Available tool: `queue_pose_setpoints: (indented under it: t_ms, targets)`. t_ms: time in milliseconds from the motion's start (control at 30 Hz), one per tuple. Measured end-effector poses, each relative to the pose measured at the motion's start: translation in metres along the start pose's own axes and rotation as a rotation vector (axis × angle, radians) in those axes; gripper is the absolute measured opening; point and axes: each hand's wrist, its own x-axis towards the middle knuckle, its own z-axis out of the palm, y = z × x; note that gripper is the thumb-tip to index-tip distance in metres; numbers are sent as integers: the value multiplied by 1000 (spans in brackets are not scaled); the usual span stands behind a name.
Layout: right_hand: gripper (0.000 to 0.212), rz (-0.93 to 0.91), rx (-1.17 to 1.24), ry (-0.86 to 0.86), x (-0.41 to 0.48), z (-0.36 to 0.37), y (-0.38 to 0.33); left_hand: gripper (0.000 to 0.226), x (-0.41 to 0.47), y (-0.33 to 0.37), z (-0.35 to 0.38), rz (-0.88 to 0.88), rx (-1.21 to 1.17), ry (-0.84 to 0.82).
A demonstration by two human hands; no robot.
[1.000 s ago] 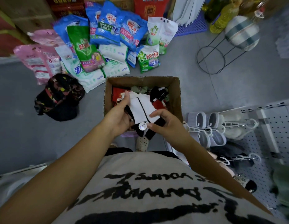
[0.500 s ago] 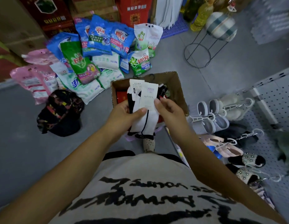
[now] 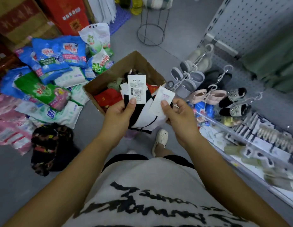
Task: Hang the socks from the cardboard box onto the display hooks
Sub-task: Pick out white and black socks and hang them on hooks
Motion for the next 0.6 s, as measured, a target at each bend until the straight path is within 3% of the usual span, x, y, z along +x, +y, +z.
queue_pose_setpoints:
  t_ms: [200,367,600]
  targets:
    - [17,-72,66,228,-36,-72,9,22,-19,9,43,139,51,-159]
    - [13,-113,140,352,-59,-124,8,19,-39,25,84,153,95,-268]
    - [13,-166,182,332,-110,-204,9,15,-92,23,180,127,196,-469]
